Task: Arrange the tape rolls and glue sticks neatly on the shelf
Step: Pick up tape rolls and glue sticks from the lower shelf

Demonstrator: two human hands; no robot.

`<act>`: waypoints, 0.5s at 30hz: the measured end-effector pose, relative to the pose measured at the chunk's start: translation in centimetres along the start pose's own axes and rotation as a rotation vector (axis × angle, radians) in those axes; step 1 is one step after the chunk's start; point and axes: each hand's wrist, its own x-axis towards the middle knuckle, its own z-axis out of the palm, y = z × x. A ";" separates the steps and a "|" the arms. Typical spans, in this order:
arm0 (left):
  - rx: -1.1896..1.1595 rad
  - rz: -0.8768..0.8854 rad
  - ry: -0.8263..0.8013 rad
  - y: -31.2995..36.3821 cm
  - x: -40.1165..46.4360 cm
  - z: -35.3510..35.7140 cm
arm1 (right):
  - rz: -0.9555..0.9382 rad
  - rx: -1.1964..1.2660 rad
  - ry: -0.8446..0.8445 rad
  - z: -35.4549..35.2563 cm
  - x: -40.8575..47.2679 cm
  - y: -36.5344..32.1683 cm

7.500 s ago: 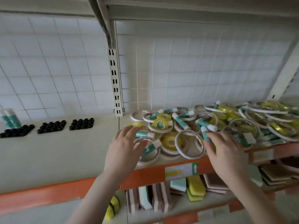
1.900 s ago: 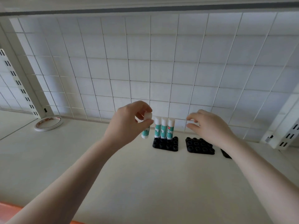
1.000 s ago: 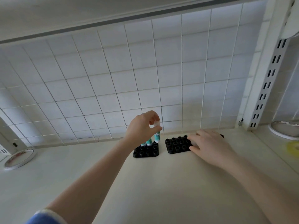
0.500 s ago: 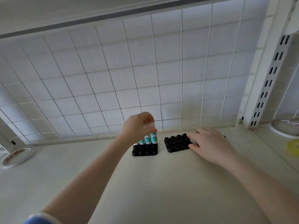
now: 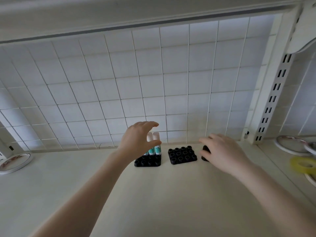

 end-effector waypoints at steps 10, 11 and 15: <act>0.062 -0.063 0.102 4.1 -8.1 -1.0 | 0.165 -0.069 0.128 -4.9 -4.8 3.9; 0.053 -0.064 0.093 4.6 -8.9 -0.9 | 0.185 -0.086 0.138 -5.0 -5.9 4.0; 0.012 -0.064 0.035 6.5 -11.6 0.0 | 0.257 -0.123 0.118 -4.9 -11.2 4.2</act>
